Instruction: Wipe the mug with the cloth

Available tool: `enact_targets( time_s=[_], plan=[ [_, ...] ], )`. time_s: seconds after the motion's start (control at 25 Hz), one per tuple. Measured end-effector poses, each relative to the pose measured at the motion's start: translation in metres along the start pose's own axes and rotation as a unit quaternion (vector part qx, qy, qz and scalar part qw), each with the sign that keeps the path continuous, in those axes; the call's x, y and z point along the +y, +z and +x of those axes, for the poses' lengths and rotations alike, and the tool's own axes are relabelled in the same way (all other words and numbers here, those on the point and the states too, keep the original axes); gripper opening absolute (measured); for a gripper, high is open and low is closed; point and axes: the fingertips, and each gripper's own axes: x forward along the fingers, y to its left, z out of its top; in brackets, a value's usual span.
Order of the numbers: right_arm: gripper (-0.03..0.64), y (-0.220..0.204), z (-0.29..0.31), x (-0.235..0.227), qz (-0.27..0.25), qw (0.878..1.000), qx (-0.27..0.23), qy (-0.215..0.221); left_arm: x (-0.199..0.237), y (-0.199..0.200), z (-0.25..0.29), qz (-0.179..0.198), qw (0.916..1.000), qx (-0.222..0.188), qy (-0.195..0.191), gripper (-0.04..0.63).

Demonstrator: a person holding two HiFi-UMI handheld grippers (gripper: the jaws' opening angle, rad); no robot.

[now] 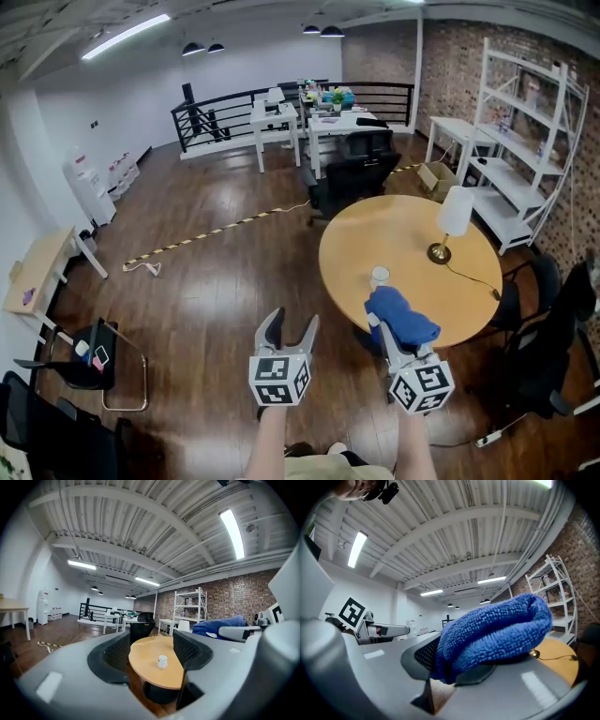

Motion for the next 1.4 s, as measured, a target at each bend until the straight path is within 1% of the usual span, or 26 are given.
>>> enact_targets(
  time_s=[0.16,0.4,0.56,0.68,0.76,0.88,1.0,1.12,1.2,1.32,1.4],
  plan=[
    [0.075,-0.004,-0.007,-0.042,0.006,0.999,-0.004,-0.037,-0.026,-0.007,0.039,0.005,0.9994,0.011,-0.033,0.279],
    [0.075,-0.018,-0.004,-0.100,0.009,0.997,0.004,-0.082,-0.055,-0.025,0.103,0.009,0.9968,0.028,-0.074,0.278],
    [0.075,-0.009,0.014,-0.142,0.009,0.993,-0.006,-0.119,-0.067,-0.019,0.158,0.013,0.9935,0.026,-0.110,0.276],
    [0.075,0.002,0.041,-0.169,-0.001,0.991,-0.012,-0.135,-0.069,-0.008,0.204,0.011,0.9915,0.019,-0.128,0.276],
    [0.075,0.010,0.059,-0.184,-0.004,0.989,-0.016,-0.145,-0.071,0.001,0.230,0.017,0.9896,0.015,-0.142,0.276],
    [0.075,0.019,0.091,-0.201,-0.008,0.987,-0.022,-0.157,-0.067,0.011,0.268,0.027,0.9862,0.015,-0.163,0.276],
    [0.075,0.016,0.124,-0.212,-0.011,0.987,-0.013,-0.162,-0.055,0.012,0.303,0.024,0.9840,0.022,-0.175,0.276],
    [0.075,0.004,0.143,-0.221,-0.010,0.986,0.004,-0.168,-0.046,0.000,0.332,0.017,0.9819,0.038,-0.185,0.276],
    [0.075,-0.007,0.153,-0.231,-0.006,0.985,0.024,-0.168,-0.044,-0.011,0.349,0.009,0.9802,0.054,-0.190,0.276],
    [0.075,-0.022,0.162,-0.248,0.013,0.985,0.052,-0.166,-0.047,-0.030,0.365,0.010,0.9775,0.076,-0.196,0.276],
    [0.075,-0.027,0.169,-0.260,0.022,0.985,0.057,-0.162,-0.047,-0.038,0.378,0.007,0.9776,0.083,-0.193,0.276]
  ],
)
